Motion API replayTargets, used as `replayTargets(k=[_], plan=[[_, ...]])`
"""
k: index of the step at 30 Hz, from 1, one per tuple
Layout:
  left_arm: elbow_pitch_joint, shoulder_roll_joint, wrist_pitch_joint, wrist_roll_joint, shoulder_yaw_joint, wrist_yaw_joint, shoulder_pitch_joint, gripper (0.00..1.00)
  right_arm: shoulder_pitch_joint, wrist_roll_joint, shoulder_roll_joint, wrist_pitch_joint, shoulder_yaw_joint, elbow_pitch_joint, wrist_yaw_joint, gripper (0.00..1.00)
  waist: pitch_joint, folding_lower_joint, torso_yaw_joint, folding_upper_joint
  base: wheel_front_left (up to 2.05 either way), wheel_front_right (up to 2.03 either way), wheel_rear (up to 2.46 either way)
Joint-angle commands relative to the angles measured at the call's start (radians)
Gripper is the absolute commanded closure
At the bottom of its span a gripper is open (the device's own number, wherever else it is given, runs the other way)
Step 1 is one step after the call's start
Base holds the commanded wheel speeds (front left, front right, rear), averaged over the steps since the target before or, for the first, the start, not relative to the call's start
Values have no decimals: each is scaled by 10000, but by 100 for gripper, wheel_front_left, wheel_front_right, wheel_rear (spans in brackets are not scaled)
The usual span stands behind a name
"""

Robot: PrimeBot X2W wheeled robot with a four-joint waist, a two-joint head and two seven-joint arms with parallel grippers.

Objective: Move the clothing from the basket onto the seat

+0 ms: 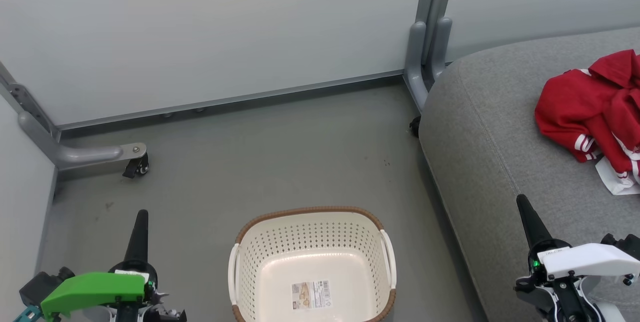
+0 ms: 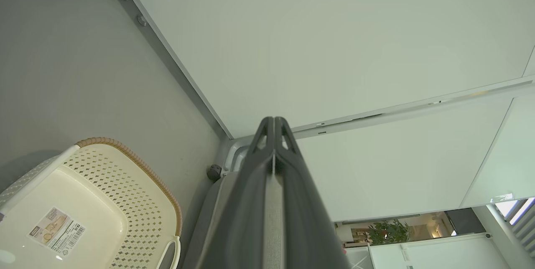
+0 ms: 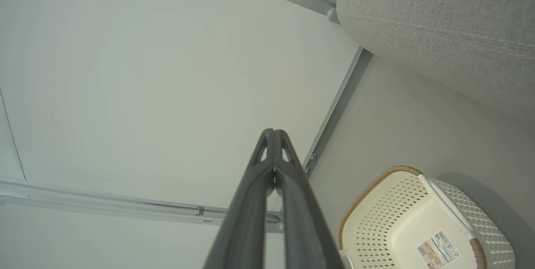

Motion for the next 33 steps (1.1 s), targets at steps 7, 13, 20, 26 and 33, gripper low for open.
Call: replayTargets(k=[7,13,20,26,33], plan=[[29,35,190,-725,159,-90,-371,100,-247,737,-2,205,-140,59,-1,100,38,0,4,13,0,0,0],[78,24,328,-1155,233,-112,-471,100,-324,1181,18,333,-216,104,-2,100,66,0,6,14,0,0,0],[142,9,465,-1664,326,-139,-573,100,-386,1704,42,484,-301,161,-2,100,102,0,9,15,0,0,0],[192,-3,597,-2048,406,-170,-648,100,-420,2123,59,615,-371,210,-3,100,131,0,11,16,0,0,0],[240,-18,717,-2486,487,-187,-735,100,-505,2587,78,736,-455,258,-2,100,167,0,14,17,0,0,0]])
